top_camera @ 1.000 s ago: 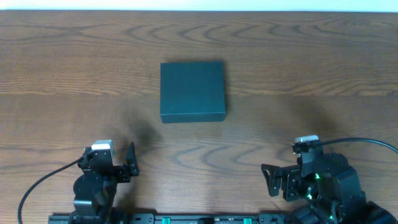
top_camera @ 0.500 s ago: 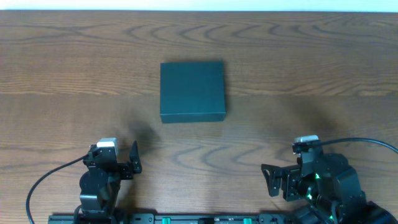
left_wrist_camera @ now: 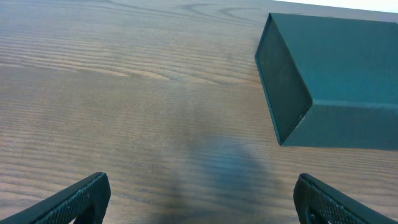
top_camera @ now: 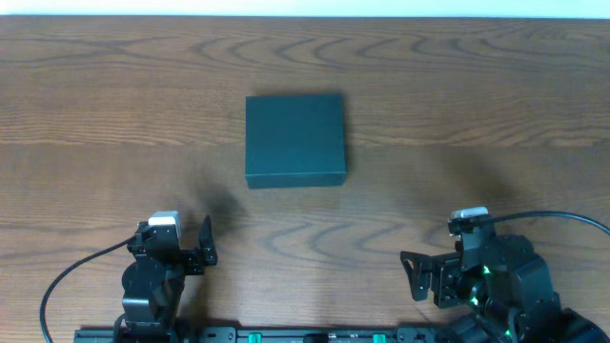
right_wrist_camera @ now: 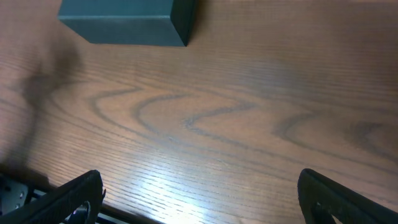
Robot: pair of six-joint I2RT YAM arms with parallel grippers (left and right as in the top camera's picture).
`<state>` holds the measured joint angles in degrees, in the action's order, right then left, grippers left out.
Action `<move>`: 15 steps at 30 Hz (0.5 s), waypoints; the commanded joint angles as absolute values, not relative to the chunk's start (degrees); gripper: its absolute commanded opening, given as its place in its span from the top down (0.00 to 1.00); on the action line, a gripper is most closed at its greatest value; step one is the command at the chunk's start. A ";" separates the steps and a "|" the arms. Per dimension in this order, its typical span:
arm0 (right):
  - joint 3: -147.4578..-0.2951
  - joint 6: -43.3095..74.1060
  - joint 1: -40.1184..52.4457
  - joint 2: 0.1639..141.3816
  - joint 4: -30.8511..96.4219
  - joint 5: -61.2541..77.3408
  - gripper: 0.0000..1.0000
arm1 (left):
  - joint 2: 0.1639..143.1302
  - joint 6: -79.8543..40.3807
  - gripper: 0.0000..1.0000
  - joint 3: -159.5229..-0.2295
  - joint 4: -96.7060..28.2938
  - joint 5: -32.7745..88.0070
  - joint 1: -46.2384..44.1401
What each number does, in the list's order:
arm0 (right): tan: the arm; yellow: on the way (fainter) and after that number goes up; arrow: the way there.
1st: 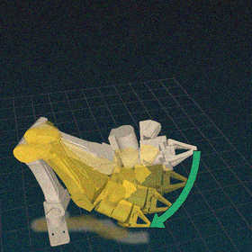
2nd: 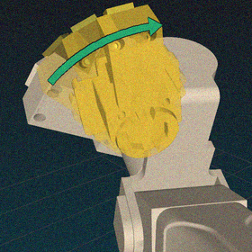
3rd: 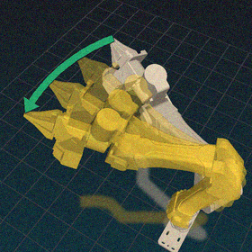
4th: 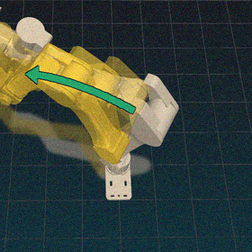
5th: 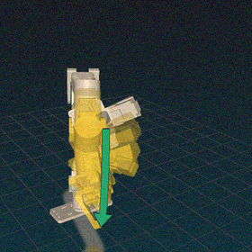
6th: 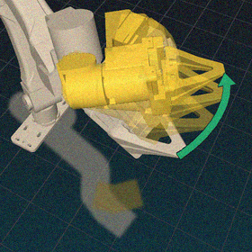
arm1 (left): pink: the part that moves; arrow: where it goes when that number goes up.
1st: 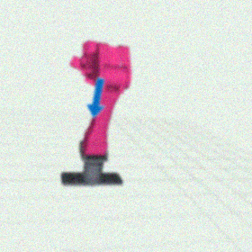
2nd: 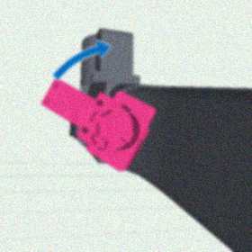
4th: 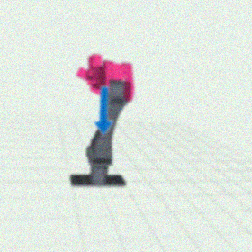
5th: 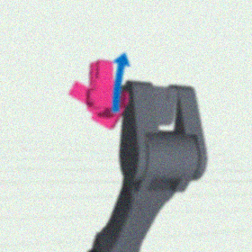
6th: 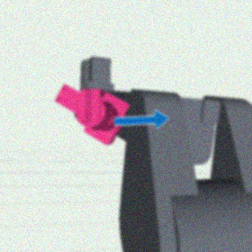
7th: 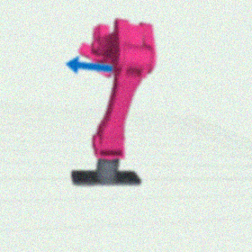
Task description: Pack container
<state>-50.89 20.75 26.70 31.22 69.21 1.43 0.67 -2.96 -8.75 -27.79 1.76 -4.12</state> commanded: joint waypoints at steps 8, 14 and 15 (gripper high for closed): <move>-51.27 18.55 26.22 31.14 69.21 -1.39 0.01 | 0.21 -2.33 0.05 -7.75 -27.57 2.39 -3.77; -48.66 10.52 25.19 28.88 61.10 -15.40 0.01 | 0.21 -2.33 0.05 -7.75 -27.57 2.39 -3.77; -47.22 7.31 24.36 27.73 58.43 -15.16 0.01 | 0.21 -2.33 0.05 -7.75 -27.57 2.39 -3.77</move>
